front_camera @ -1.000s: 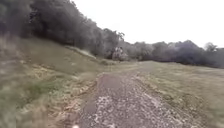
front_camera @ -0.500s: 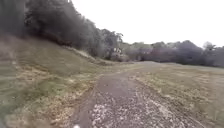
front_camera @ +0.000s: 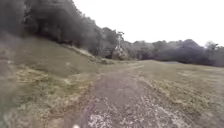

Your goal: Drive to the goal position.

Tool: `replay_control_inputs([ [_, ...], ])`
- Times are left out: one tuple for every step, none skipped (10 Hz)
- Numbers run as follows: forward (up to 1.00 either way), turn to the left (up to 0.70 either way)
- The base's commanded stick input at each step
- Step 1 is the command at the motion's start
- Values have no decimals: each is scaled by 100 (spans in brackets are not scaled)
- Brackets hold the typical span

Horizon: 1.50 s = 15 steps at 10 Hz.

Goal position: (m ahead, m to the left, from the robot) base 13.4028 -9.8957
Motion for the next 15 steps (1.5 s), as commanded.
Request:
replay_control_inputs([
  [60,0],
  [60,0],
  [60,0],
  [60,0],
  [60,0],
  [60,0],
  [60,0],
  [60,0],
  [60,0],
  [60,0],
  [60,0],
  [60,0],
  [60,0],
  [60,0],
  [60,0],
])
